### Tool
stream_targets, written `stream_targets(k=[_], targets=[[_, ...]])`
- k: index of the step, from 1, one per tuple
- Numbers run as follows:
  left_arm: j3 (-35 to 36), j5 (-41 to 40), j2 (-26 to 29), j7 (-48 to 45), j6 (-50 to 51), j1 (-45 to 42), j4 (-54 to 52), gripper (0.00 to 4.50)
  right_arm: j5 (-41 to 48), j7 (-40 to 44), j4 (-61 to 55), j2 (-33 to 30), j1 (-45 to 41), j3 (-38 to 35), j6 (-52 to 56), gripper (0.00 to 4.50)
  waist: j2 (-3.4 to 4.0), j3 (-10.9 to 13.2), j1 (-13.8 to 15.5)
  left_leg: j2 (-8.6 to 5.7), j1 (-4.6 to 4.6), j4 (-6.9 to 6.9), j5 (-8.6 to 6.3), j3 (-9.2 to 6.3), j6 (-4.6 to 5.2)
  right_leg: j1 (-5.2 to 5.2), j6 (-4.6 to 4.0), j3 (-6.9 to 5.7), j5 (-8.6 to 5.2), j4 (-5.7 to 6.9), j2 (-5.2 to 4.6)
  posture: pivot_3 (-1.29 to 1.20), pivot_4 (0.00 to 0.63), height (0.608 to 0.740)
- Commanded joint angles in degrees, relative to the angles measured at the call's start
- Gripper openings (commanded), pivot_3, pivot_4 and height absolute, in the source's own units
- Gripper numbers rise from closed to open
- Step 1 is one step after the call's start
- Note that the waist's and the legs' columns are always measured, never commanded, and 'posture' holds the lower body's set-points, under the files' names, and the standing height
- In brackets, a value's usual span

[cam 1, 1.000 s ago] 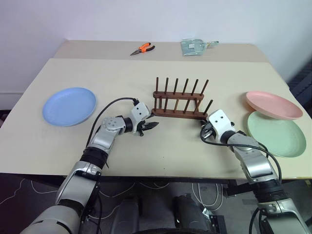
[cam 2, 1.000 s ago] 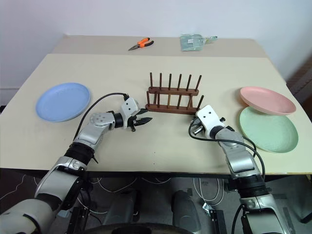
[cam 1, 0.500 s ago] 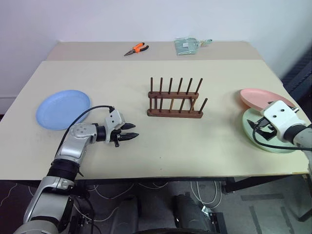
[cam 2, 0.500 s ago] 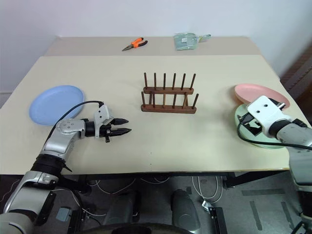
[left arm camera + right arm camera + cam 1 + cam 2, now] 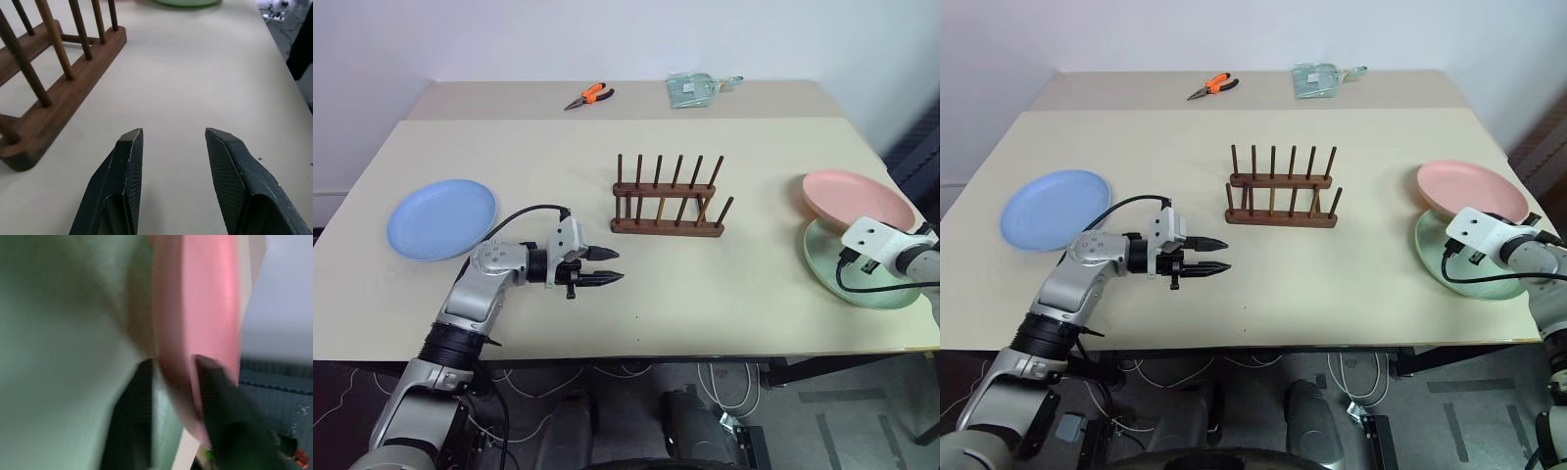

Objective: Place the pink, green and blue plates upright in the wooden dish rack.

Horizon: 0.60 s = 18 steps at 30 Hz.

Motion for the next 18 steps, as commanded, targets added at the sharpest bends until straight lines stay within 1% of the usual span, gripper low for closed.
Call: stream_targets(k=[1, 3, 5, 6, 7, 8, 9, 11, 12, 13, 15, 18], targets=[[1.99, -0.85, 0.11, 1.78, -0.34, -0.07, -1.21, 2.04, -2.0, -5.19, -6.98, -2.13, 0.91, -3.06, -2.35, 0.06, 0.0, 0.0, 0.0, 0.0, 0.01, 0.0, 0.0, 0.0, 0.0, 0.0, 0.0, 0.01, 0.0, 0.0, 0.0, 0.0, 0.15, 0.732], [2.58, -0.7, 0.29, 2.57, -0.79, -0.16, -0.3, 2.04, -1.8, -5.92, -12.98, -2.38, 2.21, -5.01, -2.13, 0.06, 0.01, -0.01, -0.01, 0.0, 0.01, -0.01, 0.0, 0.0, 0.0, 0.0, 0.0, 0.02, 0.0, -0.01, 0.01, 0.0, 0.15, 0.732], [3.1, -0.22, 0.53, 3.33, -2.03, -0.44, 0.92, 2.04, 2.2, -4.5, -20.8, -0.55, 2.72, -8.49, -0.49, 0.06, 0.08, 0.02, -0.06, 0.0, 0.0, -0.03, 0.0, 0.0, 0.0, -0.01, 0.01, 0.02, 0.0, 0.0, 0.01, 0.0, 0.15, 0.732], [3.47, -0.22, 0.62, 3.6, -2.37, -0.72, 1.58, 2.04, 8.71, -1.79, -26.83, 2.06, 2.47, -10.72, 2.16, 0.06, 0.09, 0.03, -0.06, 0.0, 0.01, -0.02, 0.0, 0.01, 0.0, -0.02, 0.01, 0.03, 0.0, 0.0, 0.01, 0.0, 0.15, 0.732], [3.72, -0.27, 0.68, 3.75, -2.6, -0.92, 2.05, 2.04, 13.34, 0.25, -31.12, 3.97, 2.35, -12.28, 4.38, 0.06, 0.07, 0.04, -0.12, 0.01, 0.01, -0.02, 0.0, 0.01, 0.0, -0.02, 0.01, 0.03, 0.0, 0.01, 0.02, 0.0, 0.15, 0.732], [4.07, -0.48, 0.79, 3.66, -2.64, -1.28, 2.64, 2.04, 23.1, 2.88, -38.0, 7.4, 1.6, -14.03, 9.89, 0.06, 0.06, 0.05, -0.17, 0.04, 0.01, -0.01, 0.0, -0.01, 0.0, 0.0, 0.02, 0.02, 0.01, 0.01, 0.06, 0.0, 0.15, 0.732], [4.29, -0.62, 0.85, 3.55, -2.68, -1.52, 3.06, 2.04, 29.62, 4.71, -42.88, 9.82, 1.11, -15.38, 14.3, 0.06, 0.05, 0.05, -0.1, 0.07, 0.02, -0.03, 0.0, -0.07, 0.0, 0.02, 0.03, 0.02, 0.01, 0.03, 0.11, 0.0, 0.15, 0.732], [4.64, -0.8, 0.9, 3.37, -2.83, -2.4, 4.28, 2.04, 52.53, 5.78, -54.42, 15.26, -0.64, -17.92, 26.54, 0.06, 0.03, 0.06, 0.14, 0.11, 0.02, 0.02, 0.0, -0.15, 0.01, 0.05, 0.05, -0.01, 0.03, 0.05, 0.17, 0.0, 0.15, 0.732], [4.66, -0.79, 0.87, 3.33, -2.97, -2.7, 4.69, 2.04, 60.82, 5.36, -57.36, 16.85, -1.32, -19.02, 30.97, 0.06, 0.01, 0.07, 0.26, 0.11, 0.01, 0.0, 0.0, -0.19, 0.01, 0.06, 0.05, -0.03, 0.02, 0.04, 0.17, 0.0, 0.15, 0.732], [4.61, -0.75, 0.8, 3.27, -3.14, -2.98, 5.04, 2.04, 67.05, 5.82, -59.54, 17.83, -1.76, -19.78, 34.13, 0.06, 0.02, 0.08, 0.45, 0.12, 0.0, 0.0, -0.01, -0.28, 0.01, 0.11, 0.04, -0.08, 0.02, 0.04, 0.17, 0.0, 0.15, 0.732], [4.49, -0.67, 0.67, 3.15, -3.5, -3.3, 5.5, 2.04, 73.03, 5.47, -61.09, 18.29, -2.17, -20.83, 38.29, 0.06, -0.03, 0.09, 0.81, 0.09, -0.04, 0.01, -0.01, -0.33, 0.01, 0.14, 0.01, -0.15, 0.01, 0.01, 0.08, 0.0, 0.15, 0.732], [4.37, -0.63, 0.48, 3.15, -3.73, -3.56, 5.82, 2.04, 77.91, 4.03, -60.87, 18.74, -2.85, -21.55, 41.56, 0.06, -0.05, 0.09, 1.08, 0.01, -0.05, 0.05, -0.01, -0.33, 0.01, 0.22, -0.03, -0.21, -0.01, -0.13, -0.09, 0.0, 0.15, 0.732]])
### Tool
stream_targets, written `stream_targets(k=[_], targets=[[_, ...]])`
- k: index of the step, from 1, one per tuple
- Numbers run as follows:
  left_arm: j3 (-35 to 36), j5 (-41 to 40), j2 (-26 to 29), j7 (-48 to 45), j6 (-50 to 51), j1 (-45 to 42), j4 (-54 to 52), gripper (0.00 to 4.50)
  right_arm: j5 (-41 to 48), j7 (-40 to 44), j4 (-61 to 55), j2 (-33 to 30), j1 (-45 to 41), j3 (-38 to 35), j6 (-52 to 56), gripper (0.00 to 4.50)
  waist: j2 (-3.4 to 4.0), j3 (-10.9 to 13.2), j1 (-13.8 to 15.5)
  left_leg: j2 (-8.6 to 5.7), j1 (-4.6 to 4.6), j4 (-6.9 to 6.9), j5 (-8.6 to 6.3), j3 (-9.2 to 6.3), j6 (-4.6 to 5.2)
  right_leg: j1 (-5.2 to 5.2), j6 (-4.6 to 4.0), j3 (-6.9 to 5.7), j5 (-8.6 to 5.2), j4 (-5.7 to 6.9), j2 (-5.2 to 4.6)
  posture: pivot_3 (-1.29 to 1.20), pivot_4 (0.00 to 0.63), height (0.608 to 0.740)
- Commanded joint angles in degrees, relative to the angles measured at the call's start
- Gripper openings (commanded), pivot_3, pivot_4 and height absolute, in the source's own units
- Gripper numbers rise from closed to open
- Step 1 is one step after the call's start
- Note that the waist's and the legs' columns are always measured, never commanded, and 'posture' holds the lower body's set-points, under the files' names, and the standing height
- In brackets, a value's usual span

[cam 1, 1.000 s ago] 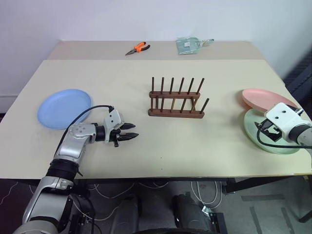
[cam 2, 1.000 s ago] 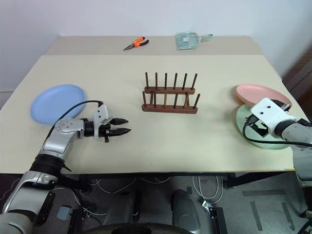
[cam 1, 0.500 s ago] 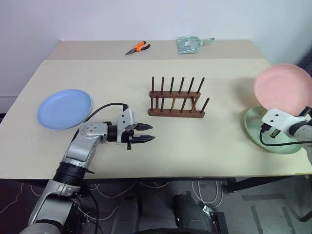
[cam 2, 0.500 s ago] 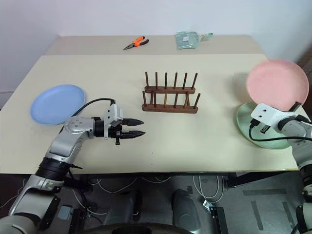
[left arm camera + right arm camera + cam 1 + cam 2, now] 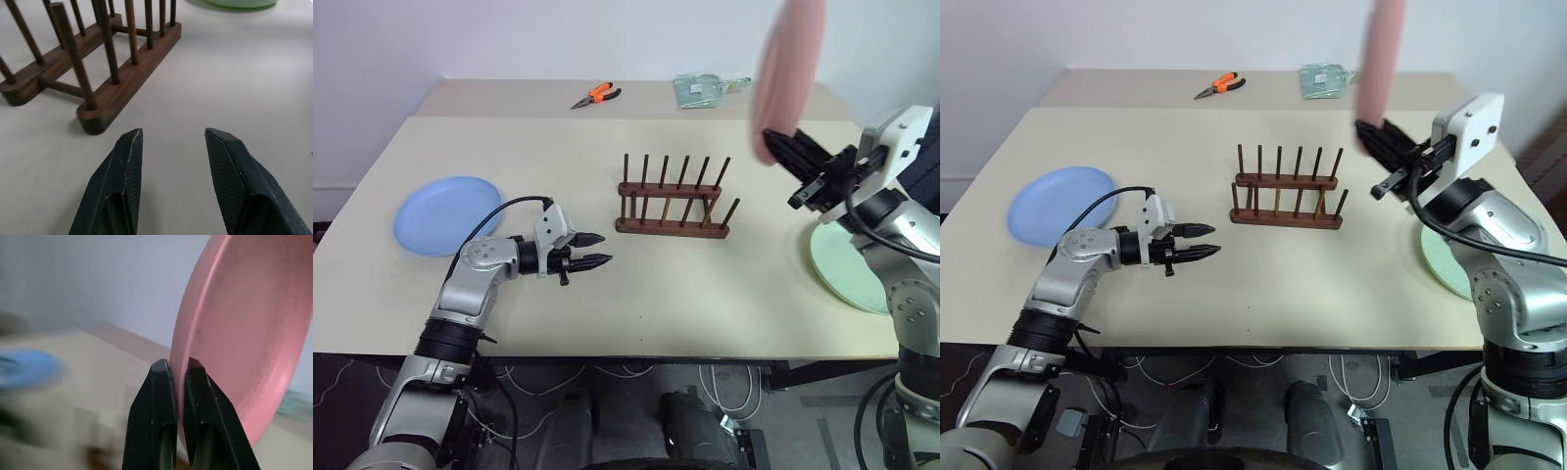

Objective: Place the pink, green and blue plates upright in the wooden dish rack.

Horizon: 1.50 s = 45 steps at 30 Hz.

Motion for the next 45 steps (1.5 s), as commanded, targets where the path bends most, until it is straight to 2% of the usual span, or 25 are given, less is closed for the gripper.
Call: stream_targets(k=[1, 9, 13, 19, 20, 21, 26, 30, 34, 36, 39, 43, 45], targets=[[1.28, -0.71, -0.13, 0.05, -1.25, -1.43, -0.58, 2.04, 6.92, -1.08, 0.53, 0.71, -1.5, -2.91, 3.67, 0.06, 0.0, 0.0, -0.02, 0.0, 0.0, 0.0, 0.0, 0.03, 0.0, -0.01, -0.01, 0.01, 0.0, -0.02, -0.04, 0.0, 0.15, 0.732], [1.58, -1.27, -0.36, 0.46, -0.64, -0.54, -2.02, 2.04, 7.09, 4.01, 7.0, 0.04, -1.98, -1.5, 7.14, 0.06, 0.01, 0.01, -0.79, 0.03, -0.03, -0.09, 0.0, 0.07, 0.0, -0.16, -0.01, 0.01, 0.01, 0.03, 0.04, 0.0, 0.15, 0.732], [1.42, -1.24, -0.37, 0.64, -0.44, -0.23, -2.5, 2.04, 5.42, 5.79, 15.12, 1.26, -5.15, -0.92, 7.77, 0.06, 0.01, 0.01, -0.8, 0.03, -0.03, -0.06, 0.0, 0.1, 0.01, -0.18, -0.01, 0.03, 0.01, 0.08, 0.07, 0.0, 0.15, 0.732], [1.62, -1.45, -0.34, 0.84, -0.16, -0.26, -2.93, 2.04, 2.73, 9.88, 20.94, 0.83, -6.39, 0.77, 9.27, 0.06, 0.01, 0.01, -0.61, 0.02, -0.07, -0.08, -0.01, 0.11, 0.02, -0.2, 0.0, 0.03, 0.01, 0.04, 0.06, 0.0, 0.15, 0.732], [1.64, -1.48, -0.33, 0.87, -0.12, -0.23, -2.97, 2.04, 2.46, 10.73, 21.01, 0.81, -6.28, 0.88, 9.27, 0.72, 0.02, 0.01, -0.61, 0.01, -0.07, -0.08, -0.01, 0.11, 0.02, -0.21, 0.0, 0.03, 0.01, 0.05, 0.06, 0.0, 0.15, 0.732], [1.65, -1.45, -0.24, 0.9, -0.09, -0.12, -3.09, 2.04, 1.33, 11.06, 20.77, 0.82, -6.15, 1.09, 8.51, 0.94, 0.02, 0.02, -0.64, 0.01, -0.07, -0.08, -0.01, 0.11, 0.02, -0.22, 0.01, 0.03, 0.01, 0.05, 0.06, 0.0, 0.15, 0.732], [1.74, -1.42, 0.19, 1.16, 0.26, 0.54, -3.96, 2.04, -6.9, 10.17, 18.22, -0.96, -5.44, 1.71, 3.75, 3.43, 0.02, 0.02, -0.73, 0.01, -0.07, -0.08, -0.01, 0.12, 0.02, -0.23, 0.01, 0.03, 0.02, 0.06, 0.08, 0.0, 0.15, 0.732], [1.83, -1.29, 0.67, 1.39, 0.25, 0.97, -4.33, 2.04, -14.61, 13.84, 9.67, -8.9, 3.59, -0.39, 0.22, 3.43, 0.04, 0.02, -0.17, 0.0, -0.16, -0.1, -0.01, 0.08, 0.02, -0.29, 0.04, 0.01, 0.0, 0.05, 0.08, 0.0, 0.15, 0.732], [2.18, -1.4, 1.0, 1.04, -0.08, 0.35, -3.43, 2.04, -20.38, 15.75, 2.87, -14.56, 18.82, -6.68, 0.36, 3.43, 0.01, 0.02, -0.14, -0.04, -0.36, -0.02, -0.03, 0.05, 0.05, -0.39, 0.06, -0.01, -0.02, 0.02, 0.06, 0.0, 0.15, 0.732], [2.32, -1.16, 0.98, 0.8, -0.66, -0.47, -1.88, 2.04, -23.64, 13.29, 2.26, -14.4, 24.17, -7.62, 1.4, 3.43, 0.0, 0.01, -0.27, -0.04, -0.4, 0.02, -0.03, 0.05, 0.05, -0.41, 0.06, -0.01, -0.02, 0.02, 0.06, 0.0, 0.15, 0.732], [2.36, -0.73, 0.84, 0.61, -1.54, -2.0, 0.64, 2.04, -30.02, 7.3, 3.89, -12.6, 28.99, -5.32, 2.91, 3.43, -0.01, 0.01, -0.77, -0.02, -0.35, 0.09, -0.03, 0.12, 0.04, -0.42, 0.01, 0.03, 0.01, 0.04, 0.05, 0.0, 0.15, 0.732], [1.72, -0.41, 0.25, 0.02, -2.52, -3.46, 2.2, 2.04, -36.92, -1.42, 8.03, -8.17, 29.51, -2.13, 5.23, 3.43, 0.0, -0.01, -0.77, 0.0, -0.27, 0.04, -0.03, 0.16, 0.04, -0.42, -0.01, 0.05, 0.02, 0.06, 0.08, 0.0, 0.15, 0.732], [1.38, -0.27, -0.2, -0.26, -2.76, -3.83, 2.51, 2.04, -39.94, -2.78, 9.99, -7.09, 29.98, -0.07, 4.31, 3.43, 0.0, -0.01, -0.63, 0.0, -0.28, 0.03, -0.03, 0.17, 0.04, -0.42, 0.0, 0.06, 0.01, 0.04, 0.07, 0.0, 0.15, 0.732]])
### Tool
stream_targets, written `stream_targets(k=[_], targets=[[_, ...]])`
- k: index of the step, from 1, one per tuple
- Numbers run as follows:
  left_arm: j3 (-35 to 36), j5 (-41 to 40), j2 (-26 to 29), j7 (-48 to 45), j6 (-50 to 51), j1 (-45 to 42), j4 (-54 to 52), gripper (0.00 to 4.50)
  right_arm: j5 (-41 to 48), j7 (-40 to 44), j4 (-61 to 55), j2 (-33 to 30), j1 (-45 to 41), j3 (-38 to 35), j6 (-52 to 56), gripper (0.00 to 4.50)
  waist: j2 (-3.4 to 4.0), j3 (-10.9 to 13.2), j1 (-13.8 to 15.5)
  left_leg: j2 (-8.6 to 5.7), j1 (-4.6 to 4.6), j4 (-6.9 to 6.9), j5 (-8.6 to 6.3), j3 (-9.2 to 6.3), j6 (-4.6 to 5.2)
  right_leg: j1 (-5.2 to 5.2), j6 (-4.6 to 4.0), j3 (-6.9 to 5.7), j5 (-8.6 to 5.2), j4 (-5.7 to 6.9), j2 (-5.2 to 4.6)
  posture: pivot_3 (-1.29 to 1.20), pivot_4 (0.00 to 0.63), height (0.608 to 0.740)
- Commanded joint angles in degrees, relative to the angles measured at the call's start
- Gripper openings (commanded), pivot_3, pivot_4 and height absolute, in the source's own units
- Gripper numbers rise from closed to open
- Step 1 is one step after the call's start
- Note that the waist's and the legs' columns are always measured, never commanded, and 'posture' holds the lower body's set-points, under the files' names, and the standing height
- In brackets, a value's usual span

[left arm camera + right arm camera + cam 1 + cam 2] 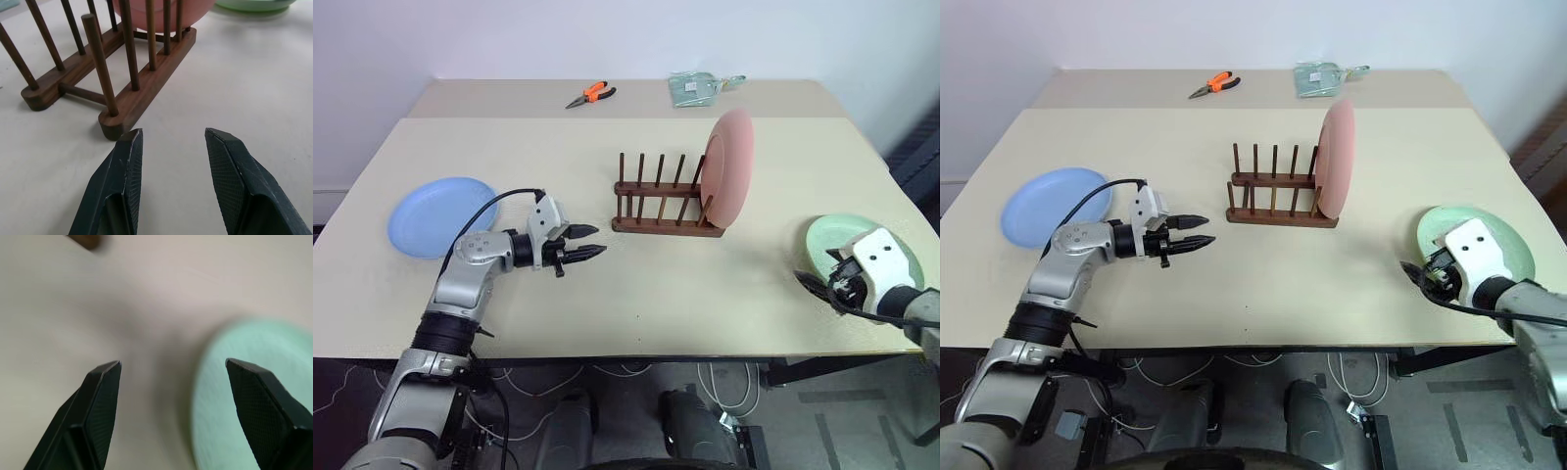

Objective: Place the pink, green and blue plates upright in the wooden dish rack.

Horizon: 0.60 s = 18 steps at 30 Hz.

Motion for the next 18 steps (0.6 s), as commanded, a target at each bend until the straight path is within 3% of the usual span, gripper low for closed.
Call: stream_targets(k=[1, 4, 8, 15, 18], targets=[[0.11, -0.09, -0.54, -0.53, -1.4, -1.47, -0.2, 2.04, -5.35, -3.87, 3.03, 1.83, -0.23, 2.02, -1.52, 3.21, 0.0, 0.0, 0.09, -0.01, -0.05, 0.0, 0.0, 0.01, 0.0, -0.05, 0.0, 0.01, 0.0, -0.01, 0.0, 0.0, 0.15, 0.732], [0.08, 0.17, -0.89, -0.59, -1.68, -1.68, -0.03, 2.04, -8.37, -5.27, 5.85, 2.35, -1.26, 3.0, -2.86, 2.13, 0.0, 0.0, 0.1, -0.01, -0.08, 0.03, 0.0, 0.02, 0.0, -0.06, 0.01, 0.01, 0.01, 0.01, 0.0, 0.0, 0.15, 0.732], [0.42, 0.16, -0.68, -0.58, -1.75, -1.49, -0.31, 2.04, -9.3, -4.94, 6.31, 2.71, -2.21, 2.38, -3.48, 0.02, 0.0, 0.0, 0.11, -0.02, -0.08, 0.04, 0.0, 0.01, 0.0, -0.04, 0.02, 0.01, 0.01, 0.0, 0.0, 0.0, 0.15, 0.732], [1.2, 0.24, 0.36, 0.27, -1.69, -0.48, -0.87, 2.04, -12.85, -5.62, 2.91, 0.4, -7.04, 0.88, -4.63, 0.02, 0.01, 0.0, -0.12, -0.02, -0.08, 0.04, 0.0, 0.01, 0.0, -0.05, 0.03, 0.01, 0.01, 0.01, 0.01, 0.0, 0.15, 0.732], [1.73, 0.21, 0.58, 1.19, -1.92, -0.47, -0.21, 2.04, -4.07, -4.76, -4.98, 0.67, -26.61, -2.31, -4.88, 0.02, 0.4, 0.23, -1.37, 0.0, -0.06, 0.04, 0.01, 0.16, 0.01, -0.2, 0.06, 0.17, 0.08, 0.12, 0.04, 0.0, 0.15, 0.732]])
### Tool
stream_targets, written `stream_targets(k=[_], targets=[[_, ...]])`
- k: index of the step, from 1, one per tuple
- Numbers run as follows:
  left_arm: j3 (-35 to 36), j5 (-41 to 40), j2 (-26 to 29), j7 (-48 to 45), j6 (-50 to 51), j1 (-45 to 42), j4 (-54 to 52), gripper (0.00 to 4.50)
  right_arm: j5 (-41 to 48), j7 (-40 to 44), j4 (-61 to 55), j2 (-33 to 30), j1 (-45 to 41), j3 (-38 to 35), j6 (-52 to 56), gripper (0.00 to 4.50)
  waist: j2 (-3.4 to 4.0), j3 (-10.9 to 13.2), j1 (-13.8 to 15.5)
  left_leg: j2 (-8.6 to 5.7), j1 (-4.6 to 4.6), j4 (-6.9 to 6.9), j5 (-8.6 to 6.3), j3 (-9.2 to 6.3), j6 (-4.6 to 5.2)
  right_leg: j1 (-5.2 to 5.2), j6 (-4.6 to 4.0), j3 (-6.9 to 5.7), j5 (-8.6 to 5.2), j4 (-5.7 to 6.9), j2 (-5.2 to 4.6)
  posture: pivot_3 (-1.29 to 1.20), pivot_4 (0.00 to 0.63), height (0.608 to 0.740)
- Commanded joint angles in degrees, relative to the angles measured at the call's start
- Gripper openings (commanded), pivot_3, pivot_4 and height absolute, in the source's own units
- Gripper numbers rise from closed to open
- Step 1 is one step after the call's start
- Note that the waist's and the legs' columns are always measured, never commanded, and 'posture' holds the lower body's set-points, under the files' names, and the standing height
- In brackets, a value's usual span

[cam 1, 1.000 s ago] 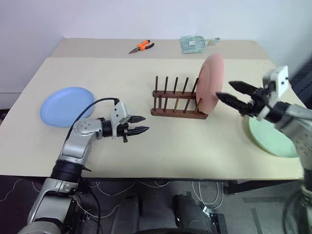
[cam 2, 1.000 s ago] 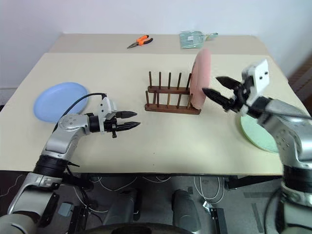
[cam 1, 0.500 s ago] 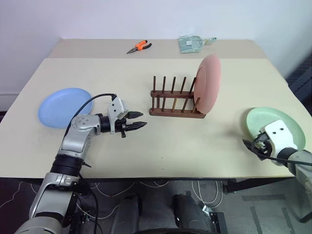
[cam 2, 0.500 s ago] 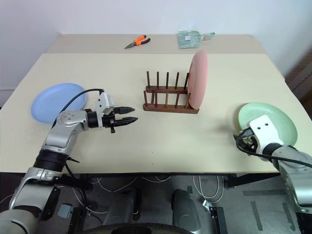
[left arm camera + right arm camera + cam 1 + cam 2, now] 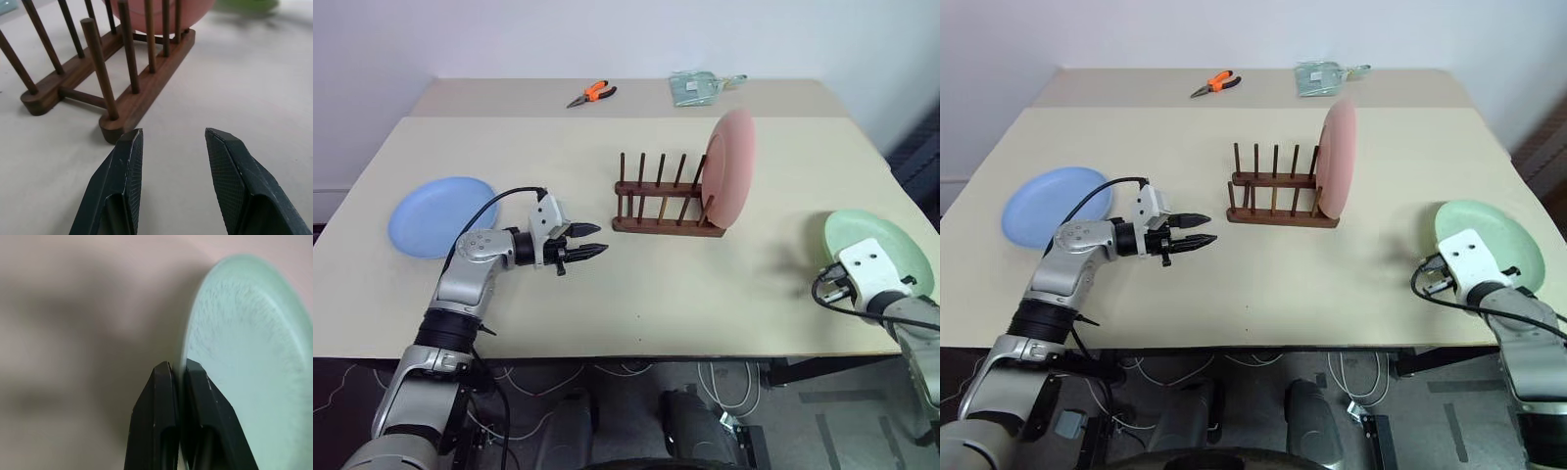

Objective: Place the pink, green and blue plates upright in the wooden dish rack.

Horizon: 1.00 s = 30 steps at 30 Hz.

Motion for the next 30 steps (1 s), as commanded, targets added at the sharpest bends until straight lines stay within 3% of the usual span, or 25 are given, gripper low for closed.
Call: stream_targets(k=[1, 4, 7, 10, 12, 18, 30], targets=[[1.46, 0.1, 0.08, 1.33, -1.36, -0.45, -0.73, 2.04, 12.14, -1.53, -12.17, 1.65, -21.55, -7.48, -0.28, 0.02, 0.41, 0.22, -1.03, -0.01, 0.01, 0.02, 0.01, 0.01, 0.0, -0.02, 0.04, 0.04, 0.03, 0.08, 0.0, 0.0, 0.15, 0.732], [1.75, 0.48, -0.31, 2.58, -2.26, -0.77, -0.03, 2.04, 20.33, -4.77, -15.15, 7.87, -31.35, -10.27, 2.13, 0.02, 0.05, 0.1, -0.34, 0.08, 0.05, -0.1, 0.01, -0.28, 0.01, -0.02, 0.3, -0.1, 0.1, 0.22, 0.21, 0.0, 0.15, 0.732], [2.05, 0.29, -0.46, 3.44, -2.5, -0.83, 0.09, 2.04, 28.86, -7.48, -18.56, 13.0, -35.85, -11.56, 5.49, 0.02, -0.38, -0.15, 1.18, 0.43, -0.1, -0.18, -0.13, -0.71, 0.22, 0.0, 0.17, -0.38, 0.04, 0.16, 0.64, 0.0, 0.15, 0.732], [2.24, 0.18, -0.22, 3.61, -2.66, -0.88, 0.42, 2.04, 51.75, -15.71, -22.46, 23.07, -40.01, -10.01, 9.37, 0.02, -0.25, -0.06, 0.88, 0.47, -0.32, -0.08, -0.14, -0.6, 0.22, -0.12, 0.11, -0.26, 0.08, 0.09, 0.64, 0.0, 0.15, 0.732], [2.24, 0.25, -0.21, 3.73, -2.69, -0.88, 0.4, 2.04, 60.65, -20.92, -23.2, 28.1, -40.32, -8.33, 9.53, 0.02, -0.13, 0.01, 0.67, 0.47, -0.34, -0.02, -0.13, -0.51, 0.22, -0.17, 0.05, -0.17, 0.12, 0.15, 0.62, 0.0, 0.15, 0.732], [2.16, 0.32, -0.38, 3.74, -2.31, -1.15, 0.08, 2.04, 66.46, -30.33, -19.14, 37.07, -36.74, -1.1, 8.73, 0.02, -0.13, -0.01, 0.59, 0.52, -0.22, -0.01, -0.13, -0.5, 0.23, -0.18, -0.02, -0.15, 0.09, 0.31, 0.68, 0.0, 0.15, 0.732], [2.21, 0.29, -0.14, 3.37, -2.17, -0.85, -0.39, 2.04, 62.36, -28.37, -7.57, 37.14, -33.49, 1.99, 7.23, 0.02, -0.13, 0.0, 0.43, 0.54, -0.24, -0.01, -0.13, -0.48, 0.23, -0.29, 0.01, -0.12, 0.1, 0.43, 0.76, 0.0, 0.15, 0.732]])
